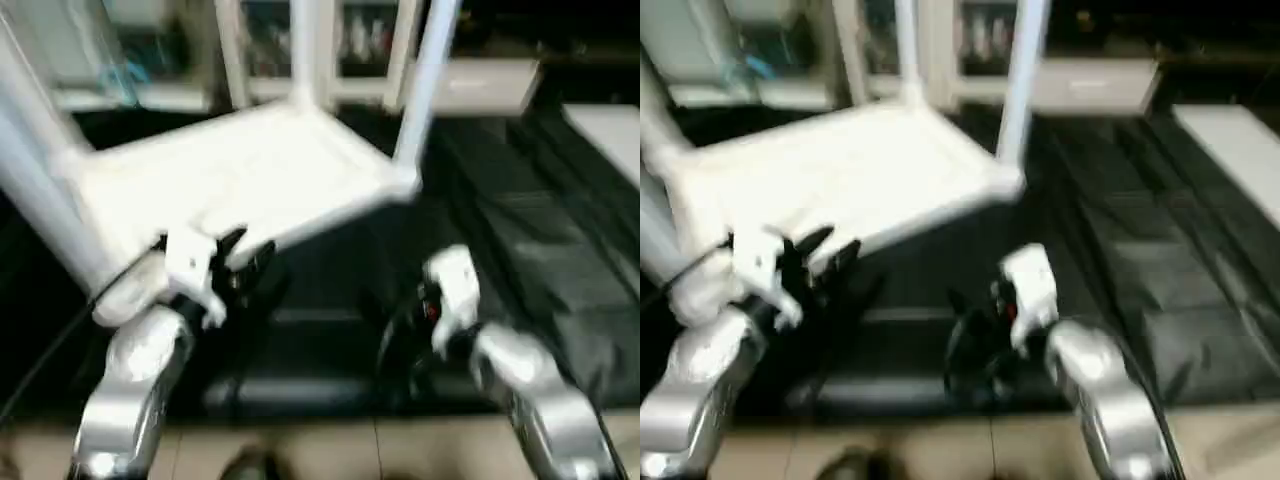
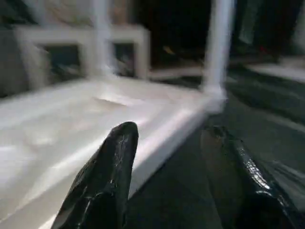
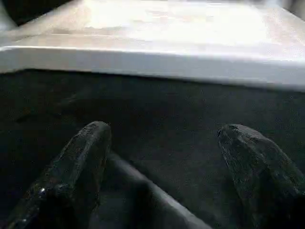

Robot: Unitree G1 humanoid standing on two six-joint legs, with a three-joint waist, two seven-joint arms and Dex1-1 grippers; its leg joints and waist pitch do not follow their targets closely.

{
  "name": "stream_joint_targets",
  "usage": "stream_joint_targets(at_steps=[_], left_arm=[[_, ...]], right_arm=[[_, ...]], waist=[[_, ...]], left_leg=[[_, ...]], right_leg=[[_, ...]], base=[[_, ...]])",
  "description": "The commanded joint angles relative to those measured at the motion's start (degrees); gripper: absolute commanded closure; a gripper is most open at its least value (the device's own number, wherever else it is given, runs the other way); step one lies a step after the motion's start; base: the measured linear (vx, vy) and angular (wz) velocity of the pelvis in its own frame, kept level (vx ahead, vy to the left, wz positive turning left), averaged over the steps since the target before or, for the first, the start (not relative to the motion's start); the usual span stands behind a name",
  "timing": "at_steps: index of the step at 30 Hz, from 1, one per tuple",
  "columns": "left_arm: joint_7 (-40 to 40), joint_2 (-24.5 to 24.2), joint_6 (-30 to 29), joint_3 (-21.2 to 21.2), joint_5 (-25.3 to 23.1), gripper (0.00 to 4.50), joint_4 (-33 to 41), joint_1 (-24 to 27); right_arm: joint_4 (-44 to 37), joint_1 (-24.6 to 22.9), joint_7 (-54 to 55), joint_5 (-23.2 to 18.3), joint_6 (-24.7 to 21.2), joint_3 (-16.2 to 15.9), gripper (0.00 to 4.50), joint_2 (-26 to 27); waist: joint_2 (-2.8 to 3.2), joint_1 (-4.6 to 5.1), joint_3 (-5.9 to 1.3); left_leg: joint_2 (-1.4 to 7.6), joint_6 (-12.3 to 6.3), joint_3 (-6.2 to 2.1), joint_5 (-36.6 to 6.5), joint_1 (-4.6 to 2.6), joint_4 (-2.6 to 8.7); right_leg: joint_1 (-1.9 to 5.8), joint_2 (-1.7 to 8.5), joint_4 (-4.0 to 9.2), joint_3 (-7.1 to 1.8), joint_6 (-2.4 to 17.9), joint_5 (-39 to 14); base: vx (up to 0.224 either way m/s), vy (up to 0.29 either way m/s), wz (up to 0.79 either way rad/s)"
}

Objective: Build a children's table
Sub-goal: Rotate leg to tighten, then rotate table base

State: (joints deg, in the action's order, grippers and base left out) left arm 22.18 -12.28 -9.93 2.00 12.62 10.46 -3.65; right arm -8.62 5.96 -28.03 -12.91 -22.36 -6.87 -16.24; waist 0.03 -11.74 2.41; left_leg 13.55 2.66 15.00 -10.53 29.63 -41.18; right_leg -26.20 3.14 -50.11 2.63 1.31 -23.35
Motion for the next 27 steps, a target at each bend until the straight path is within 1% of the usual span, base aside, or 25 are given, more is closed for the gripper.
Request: stream_joint_targets(at_steps=[1,2,3,4,5,6,7,8,9,10,11,12,13,14,15,16,17,18,19,20,21,22,23,24,27], left_arm=[[-1.7,-0.4,0.7,2.0,-0.6,2.07,-0.2,0.5],[-2.0,-0.4,2.0,3.3,-0.3,2.07,-0.5,0.9],[-1.7,-0.3,3.0,4.6,0.8,1.87,-0.5,1.3],[-1.3,-0.3,3.1,5.0,1.6,1.77,-0.4,1.5],[-0.7,-0.4,3.2,5.6,2.9,1.71,-0.1,1.7],[-1.7,-0.8,3.4,6.5,2.6,1.67,0.1,1.7],[-2.1,-0.8,3.5,7.1,2.7,1.55,0.1,1.5],[-2.2,-0.8,3.5,7.2,2.7,1.43,0.1,1.4],[-2.8,-1.0,3.5,7.4,2.2,1.43,-0.3,1.2],[-5.9,-1.9,3.3,8.9,-0.3,1.35,-2.2,0.0],[-7.8,-2.3,3.0,9.8,-1.4,1.3,-3.4,-0.7],[-8.6,-2.5,2.8,10.6,-1.6,1.12,-4.3,-1.6],[-8.9,-2.6,2.8,11.0,-1.4,1.12,-4.8,-2.1],[-9.1,-3.0,3.0,11.2,-1.7,1.03,-5.4,-2.8],[-9.4,-3.6,2.4,11.3,-2.1,0.92,-7.0,-4.1],[-9.0,-4.0,2.7,11.3,-1.9,0.82,-8.6,-5.4],[-8.4,-4.4,2.9,11.1,-1.7,0.73,-9.9,-6.5],[-6.9,-4.9,3.1,10.8,-1.1,0.6,-11.8,-8.1],[-5.8,-5.1,3.2,10.5,-0.7,0.6,-12.7,-8.8],[-3.2,-6.6,4.1,9.7,-0.8,0.52,-17.2,-12.1],[-2.8,-6.9,4.0,9.6,-0.8,0.43,-18.0,-12.7],[-2.1,-7.3,4.0,9.4,-0.9,0.33,-19.2,-13.5],[-2.3,-8.1,4.7,9.3,-1.9,0.23,-22.0,-15.3],[-1.8,-8.8,5.3,9.5,-2.2,0.15,-25.1,-17.4],[-0.9,-9.3,6.1,9.8,-2.0,0.04,-30.2,-21.1]], right_arm=[[-0.8,-0.5,-0.2,-0.3,-0.2,0.6,0.61,0.3],[-0.6,-0.6,-0.2,-0.4,-0.2,0.6,0.61,0.3],[-0.5,-0.6,-0.3,-0.3,-0.1,0.6,0.61,0.3],[-0.5,-0.6,-0.3,-0.3,0.0,0.6,0.61,0.2],[-0.4,-0.6,-0.4,-0.1,0.2,0.5,0.61,0.1],[-0.4,-0.6,-0.6,-0.3,0.2,0.5,0.61,0.0],[-0.4,-0.6,-0.8,-0.3,0.3,0.5,0.61,-0.1],[-0.4,-0.6,-0.8,-0.3,0.3,0.5,0.61,-0.1],[-0.3,-0.5,-0.8,-0.3,0.3,0.5,0.61,-0.1],[0.1,0.0,-0.7,-0.3,0.6,0.8,0.61,-0.1],[0.3,0.4,-0.5,-0.4,0.7,1.1,0.61,0.0],[0.6,0.7,-0.3,-0.5,0.7,1.3,0.61,0.1],[0.7,0.8,-0.2,-0.5,0.7,1.4,0.61,0.1],[0.8,1.0,-0.2,-0.5,0.7,1.4,0.61,0.1],[1.1,1.2,-0.3,-0.5,0.7,1.4,0.61,0.1],[1.3,1.4,-0.4,-0.4,0.7,1.4,0.61,0.2],[1.4,1.5,-0.5,-0.4,0.7,1.3,0.61,0.2],[1.7,1.7,-0.7,-0.4,0.8,1.2,0.61,0.2],[1.8,1.8,-0.9,-0.3,0.8,1.1,0.61,0.2],[2.1,2.2,-1.1,-0.3,0.9,1.0,0.61,0.1],[2.1,2.2,-1.1,-0.3,0.9,1.0,0.61,0.1],[2.2,2.3,-1.2,-0.3,0.9,1.0,0.61,0.1],[2.3,2.4,-1.2,-0.3,0.8,1.0,0.61,0.0],[2.2,2.5,-1.3,-0.4,0.8,1.1,0.61,0.0],[2.2,2.5,-1.5,-0.5,0.8,1.2,0.61,-0.1]], waist=[[-0.22,0.49,0.02],[-1.09,-0.3,0.76],[-0.83,-0.47,0.72],[1.72,-1.16,-1.7],[2.9,1.3,-0.96],[3.52,2.04,-1.64],[3.59,2.39,-1.48],[3.46,2.58,-1.25],[3.21,2.85,-0.7],[2.52,3.57,0.64],[2.21,4.15,1.07],[1.88,4.65,0.93],[2.45,5.33,0.67],[4.18,3.04,-0.64],[3.39,1.22,-0.72],[0.25,3.07,-1.89],[0.0,2.41,-1.05],[-0.82,2.16,-0.81],[-0.23,1.52,-1.2],[0.37,1.95,-1.66],[1.03,1.86,-2.29],[1.14,1.98,-2.34],[1.54,2.32,-2.25],[1.21,2.59,-2.43],[1.27,3.04,-2.93]], left_leg=[[-4.23,-0.17,-8.67,-8.6,-1.99,-8.44],[-5.85,1.11,-10.08,-11.1,-3.3,-6.86],[-5.56,1.82,-10.33,-14.5,-5.57,-4.91],[-3.04,2.76,-10.84,-20.8,-11.55,1.85],[-0.25,3.19,-12.11,-31.8,-12.99,7.52],[2.21,1.68,-12.3,-34.5,-12.31,11.0],[2.3,0.76,-11.72,-34.8,-11.79,11.94],[1.56,0.68,-10.52,-34.4,-11.68,12.7],[0.95,1.43,-9.8,-35.6,-11.7,12.9],[-0.39,3.45,-8.73,-40.4,-12.37,12.65],[-1.21,4.74,-8.36,-43.1,-14.53,11.95],[-1.56,4.47,-8.41,-42.5,-14.99,11.58],[-0.86,3.78,-8.14,-44.1,-13.91,13.65],[1.26,4.33,-7.85,-50.8,-5.96,19.03],[1.28,3.13,-6.68,-49.3,-5.48,19.01],[-0.54,2.24,-6.83,-36.6,-11.31,15.89],[-1.98,3.05,-8.27,-20.6,-13.44,9.55],[-1.53,1.07,-8.9,-8.4,-10.66,8.71],[-1.14,1.6,-8.92,-6.2,-10.64,9.73],[-0.78,3.57,-8.63,-10.0,-10.28,11.91],[-0.66,5.18,-8.41,-15.9,-10.49,12.83],[-0.41,5.79,-8.59,-18.2,-10.26,13.17],[-0.31,6.6,-8.79,-21.6,-9.62,13.67],[-0.37,6.65,-8.86,-21.5,-9.24,13.77],[-0.58,5.56,-8.5,-16.5,-8.99,13.33]], right_leg=[[-1.13,8.87,21.52,-10.57,-3.3,-62.0],[1.19,7.14,19.82,-9.34,-3.7,-57.6],[1.04,6.63,18.92,-8.81,-3.2,-53.7],[1.57,4.69,17.02,-7.54,1.6,-34.8],[1.11,1.11,15.01,-4.1,4.2,-15.4],[3.38,1.82,13.14,-2.41,5.5,1.6],[4.31,2.21,13.38,-1.93,5.6,5.7],[5.06,3.01,14.94,-1.86,5.4,7.0],[5.05,3.36,16.47,-2.04,5.3,2.8],[4.55,3.92,19.66,-1.65,3.1,-14.0],[3.68,4.26,22.41,0.02,-0.2,-27.3],[3.95,4.16,23.21,0.85,-1.5,-29.1],[6.26,3.08,22.59,3.51,-2.3,-24.6],[13.66,2.64,9.67,3.71,-0.2,-3.0],[12.6,2.26,10.18,3.02,-0.8,4.1],[8.4,4.18,13.48,-1.03,-2.0,-2.2],[4.55,10.44,21.82,-3.54,-0.8,-26.0],[6.63,11.81,23.3,-4.08,0.0,-34.4],[6.86,10.89,22.88,-3.41,0.4,-32.4],[6.87,7.99,21.09,-1.7,1.2,-23.2],[6.38,6.72,20.11,-1.64,1.2,-15.8],[6.36,6.68,19.71,-1.74,1.7,-12.5],[6.56,6.4,19.46,-1.59,2.4,-8.7],[6.89,6.17,19.03,-1.48,2.7,-5.2],[6.99,6.13,18.74,-1.37,3.9,2.2]], base=[[0.0,0.0,0.0],[-0.113,0.032,0.15],[-0.113,0.032,0.15],[-0.205,0.028,0.35],[-0.23,0.047,0.35],[-0.23,0.047,0.35],[-0.158,0.088,0.19],[-0.125,0.088,0.15],[-0.125,0.088,0.15],[-0.099,0.06,0.11],[-0.085,0.045,0.04],[-0.085,0.045,0.04],[-0.087,0.056,-0.03],[-0.138,0.024,0.01],[-0.138,0.024,0.01],[-0.052,-0.077,0.05],[0.01,-0.083,-0.15],[0.01,-0.083,-0.15],[0.0,0.0,0.0],[0.0,0.0,0.0],[0.0,0.0,0.0],[0.0,0.0,0.0],[0.0,0.0,0.0],[0.0,0.0,0.0],[0.0,0.0,0.0]])
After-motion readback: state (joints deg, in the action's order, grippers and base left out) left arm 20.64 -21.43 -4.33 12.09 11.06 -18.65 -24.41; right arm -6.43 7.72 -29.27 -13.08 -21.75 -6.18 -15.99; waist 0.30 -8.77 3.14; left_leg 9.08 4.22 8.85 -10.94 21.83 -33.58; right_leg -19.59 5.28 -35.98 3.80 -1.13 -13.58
